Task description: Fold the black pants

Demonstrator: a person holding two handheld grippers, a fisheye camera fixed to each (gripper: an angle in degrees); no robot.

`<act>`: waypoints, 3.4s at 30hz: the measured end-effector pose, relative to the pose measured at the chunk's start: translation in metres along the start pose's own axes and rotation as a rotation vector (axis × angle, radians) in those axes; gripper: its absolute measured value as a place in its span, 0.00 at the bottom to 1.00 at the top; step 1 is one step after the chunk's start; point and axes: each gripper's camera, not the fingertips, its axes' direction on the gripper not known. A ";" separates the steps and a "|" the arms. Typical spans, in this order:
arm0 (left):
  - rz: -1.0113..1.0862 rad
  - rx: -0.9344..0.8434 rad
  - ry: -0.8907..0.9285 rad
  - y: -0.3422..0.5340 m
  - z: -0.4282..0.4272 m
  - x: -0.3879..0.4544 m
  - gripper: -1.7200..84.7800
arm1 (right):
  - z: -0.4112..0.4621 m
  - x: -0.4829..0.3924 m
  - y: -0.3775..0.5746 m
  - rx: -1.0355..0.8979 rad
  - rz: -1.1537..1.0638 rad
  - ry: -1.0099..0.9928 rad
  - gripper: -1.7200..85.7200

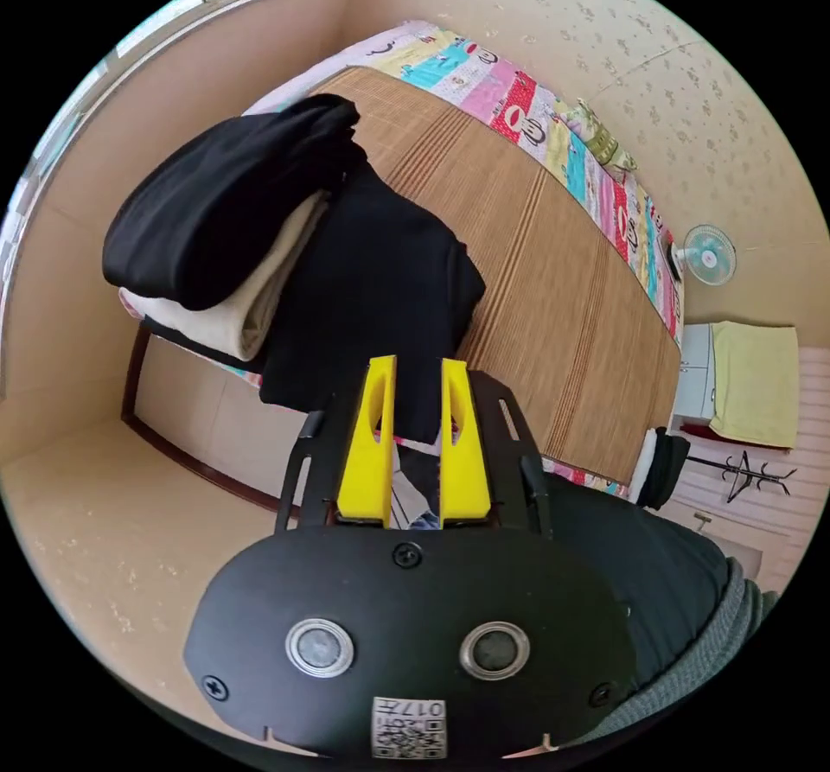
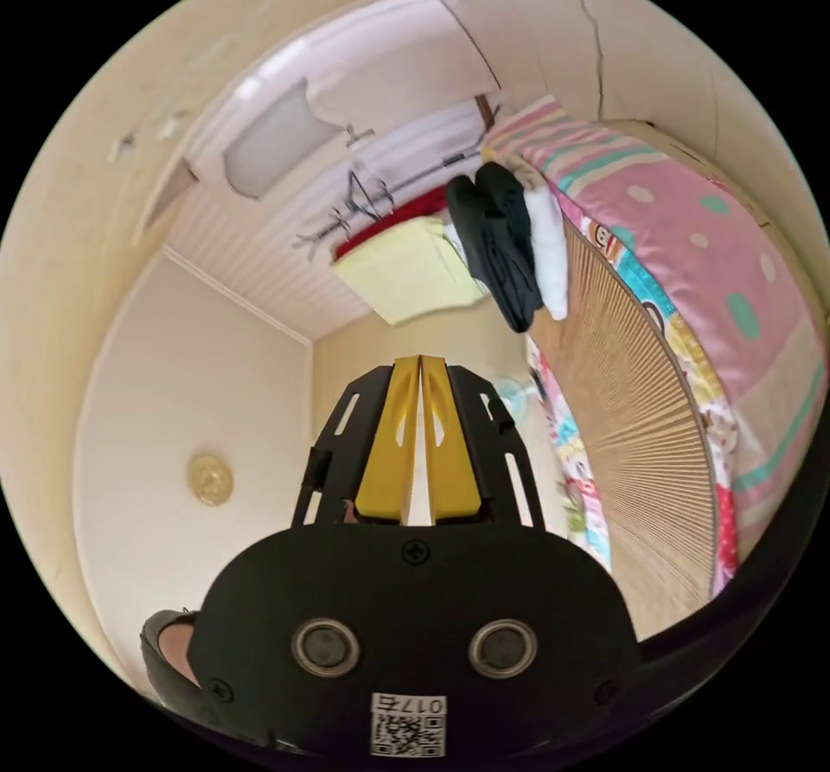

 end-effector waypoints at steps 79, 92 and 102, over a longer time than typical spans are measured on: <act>0.027 -0.517 0.609 -0.162 0.581 0.082 0.07 | 0.066 0.345 0.005 -1.131 -0.007 0.834 0.03; 0.917 -0.389 0.533 0.055 0.471 0.123 0.07 | 0.223 0.629 0.319 -2.067 -0.164 0.953 0.18; 1.192 -0.403 0.401 0.148 0.478 0.124 0.07 | 0.103 0.848 0.591 -3.197 -0.597 1.245 0.27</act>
